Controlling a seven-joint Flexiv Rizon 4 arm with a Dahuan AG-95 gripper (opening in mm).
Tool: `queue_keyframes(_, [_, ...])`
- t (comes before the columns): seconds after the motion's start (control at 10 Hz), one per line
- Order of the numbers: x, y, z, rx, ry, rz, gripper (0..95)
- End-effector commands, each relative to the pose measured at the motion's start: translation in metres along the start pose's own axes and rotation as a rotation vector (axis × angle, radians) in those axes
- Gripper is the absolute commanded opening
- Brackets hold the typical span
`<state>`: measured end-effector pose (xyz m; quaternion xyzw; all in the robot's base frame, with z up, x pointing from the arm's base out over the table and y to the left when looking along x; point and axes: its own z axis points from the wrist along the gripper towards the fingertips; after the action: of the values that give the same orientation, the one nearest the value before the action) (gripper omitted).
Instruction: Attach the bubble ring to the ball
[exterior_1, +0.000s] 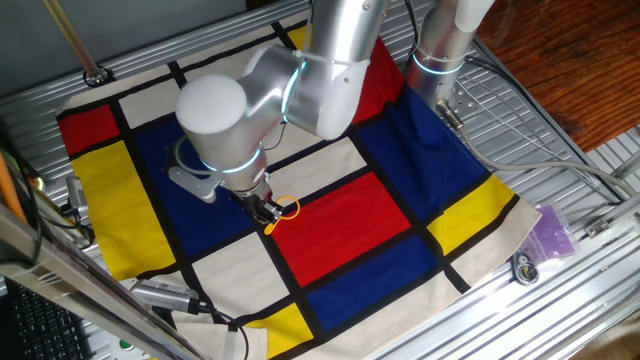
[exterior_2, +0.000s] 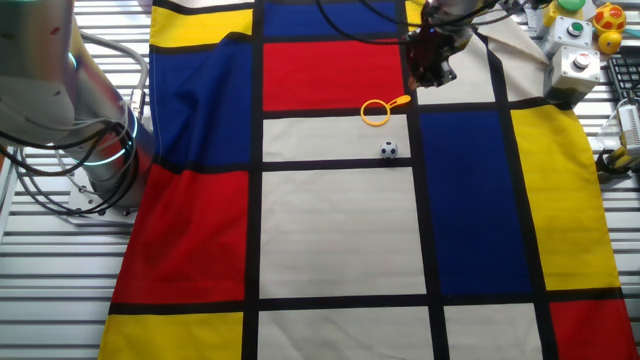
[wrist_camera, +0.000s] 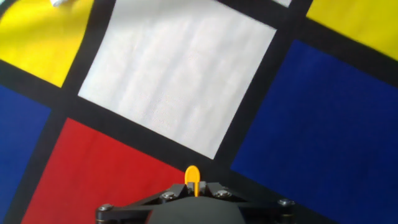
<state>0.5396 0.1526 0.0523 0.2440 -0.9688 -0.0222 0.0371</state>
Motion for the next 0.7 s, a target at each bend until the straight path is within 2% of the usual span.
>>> queue_keyframes(0.1, [0.004, 0.001, 0.008, 0.004, -0.007, 0.005, 19.0])
queue_keyframes(0.7, [0.009, 0.003, 0.031, 0.011, -0.018, 0.012, 19.0])
